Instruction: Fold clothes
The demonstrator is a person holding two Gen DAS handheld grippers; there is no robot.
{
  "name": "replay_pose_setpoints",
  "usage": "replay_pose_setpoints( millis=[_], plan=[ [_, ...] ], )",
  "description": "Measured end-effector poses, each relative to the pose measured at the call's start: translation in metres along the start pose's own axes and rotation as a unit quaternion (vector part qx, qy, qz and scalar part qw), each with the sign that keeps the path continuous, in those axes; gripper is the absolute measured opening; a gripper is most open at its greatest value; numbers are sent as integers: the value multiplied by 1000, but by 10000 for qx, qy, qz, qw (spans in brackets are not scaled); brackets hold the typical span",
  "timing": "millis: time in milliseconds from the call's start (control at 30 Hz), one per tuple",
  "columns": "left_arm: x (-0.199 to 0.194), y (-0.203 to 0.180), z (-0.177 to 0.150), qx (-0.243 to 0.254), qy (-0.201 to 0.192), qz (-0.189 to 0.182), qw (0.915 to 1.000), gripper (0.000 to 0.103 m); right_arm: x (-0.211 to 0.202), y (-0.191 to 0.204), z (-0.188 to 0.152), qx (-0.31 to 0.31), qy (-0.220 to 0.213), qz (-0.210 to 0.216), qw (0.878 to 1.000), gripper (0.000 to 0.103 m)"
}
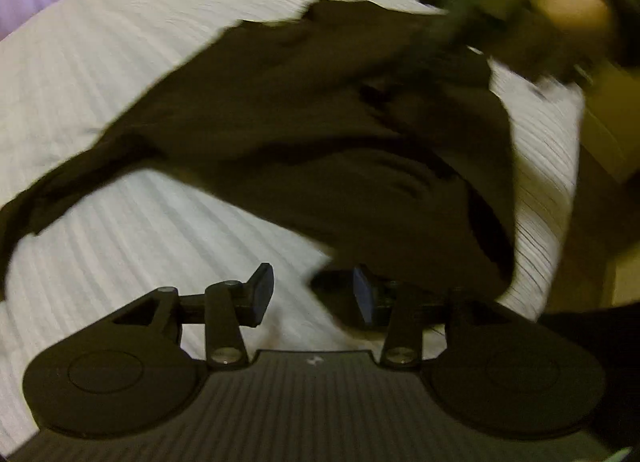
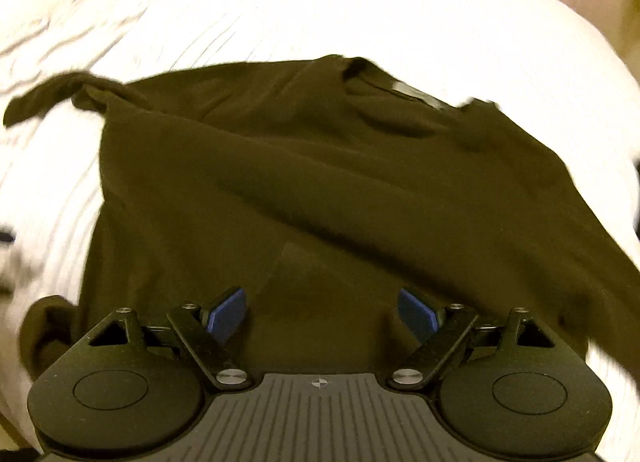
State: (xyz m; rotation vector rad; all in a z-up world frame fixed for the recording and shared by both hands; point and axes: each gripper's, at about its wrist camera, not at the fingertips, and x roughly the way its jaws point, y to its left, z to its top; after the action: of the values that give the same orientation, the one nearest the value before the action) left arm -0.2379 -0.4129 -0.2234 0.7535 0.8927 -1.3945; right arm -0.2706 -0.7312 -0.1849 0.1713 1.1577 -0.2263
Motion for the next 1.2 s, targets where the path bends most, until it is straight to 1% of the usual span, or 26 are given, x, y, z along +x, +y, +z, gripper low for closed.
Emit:
replay_pose_setpoints(
  millis=[67, 133, 167, 200, 233, 267, 367, 433, 467, 600, 700, 733, 767, 833, 867, 900, 933, 1000, 1100, 1133, 1200],
  plan=[
    [3, -16, -7, 193, 101, -8, 9998, 40, 22, 0, 12, -480, 300, 291, 9980, 86],
    [9, -24, -13, 323, 265, 40, 9991, 40, 41, 3, 16, -1043, 607, 541, 9912, 85],
    [7, -25, -13, 339, 321, 49, 9989, 40, 46, 2, 15, -1232, 748, 737, 9868, 74],
    [9, -26, -15, 354, 362, 88, 9987, 41, 49, 0, 14, -1361, 858, 921, 9827, 57],
    [10, -26, -17, 368, 403, 128, 9984, 43, 45, -4, 13, -1356, 896, 1078, 9808, 28],
    [12, -26, -18, 396, 435, 159, 9981, 44, 39, -9, 10, -1336, 908, 1208, 9794, 10],
    [15, -29, -11, 671, 413, 127, 9968, 48, -1, -33, -7, -1242, 714, 1311, 9810, 7],
    [18, -30, -6, 854, 397, 106, 9955, 50, -35, -50, -30, -1316, 684, 1210, 9815, 7],
    [19, -31, -3, 945, 389, 95, 9947, 52, -52, -58, -42, -1333, 692, 1158, 9819, 7],
    [24, -34, 7, 1310, 358, 52, 9907, 60, -107, -92, -107, -1022, 1177, 697, 9853, 7],
    [32, -39, 14, 1540, 375, -18, 9874, 60, -126, -120, -161, -266, 1660, 343, 9852, 7],
    [37, -41, 16, 1587, 402, -65, 9865, 60, -124, -119, -165, -209, 1678, 346, 9850, 7],
    [41, -43, 18, 1596, 432, -126, 9862, 57, -122, -117, -168, -151, 1696, 349, 9848, 7],
    [46, -46, 20, 1563, 525, -285, 9859, 46, -119, -114, -176, -37, 1733, 354, 9842, 7],
    [46, -48, 20, 1560, 575, -341, 9855, 30, -118, -113, -179, 20, 1751, 357, 9839, 7],
    [45, -50, 19, 1559, 616, -386, 9851, 16, -116, -112, -183, 78, 1769, 359, 9835, 7],
    [42, -52, 17, 1569, 613, -382, 9850, 12, -115, -110, -186, 135, 1787, 362, 9831, 7],
    [32, -56, 12, 1537, 595, -386, 9856, 8, -112, -107, -193, 249, 1823, 367, 9822, 7],
    [13, -62, 3, 1428, 585, -473, 9869, 6, -111, -107, -201, 332, 1877, 342, 9811, 7],
    [5, -67, -2, 1422, 629, -563, 9862, 6, -111, -109, -202, 321, 1895, 319, 9808, 7],
    [-5, -78, -14, 1480, 826, -843, 9819, 6, -113, -110, -204, 266, 1984, 281, 9794, 7]
  ],
)
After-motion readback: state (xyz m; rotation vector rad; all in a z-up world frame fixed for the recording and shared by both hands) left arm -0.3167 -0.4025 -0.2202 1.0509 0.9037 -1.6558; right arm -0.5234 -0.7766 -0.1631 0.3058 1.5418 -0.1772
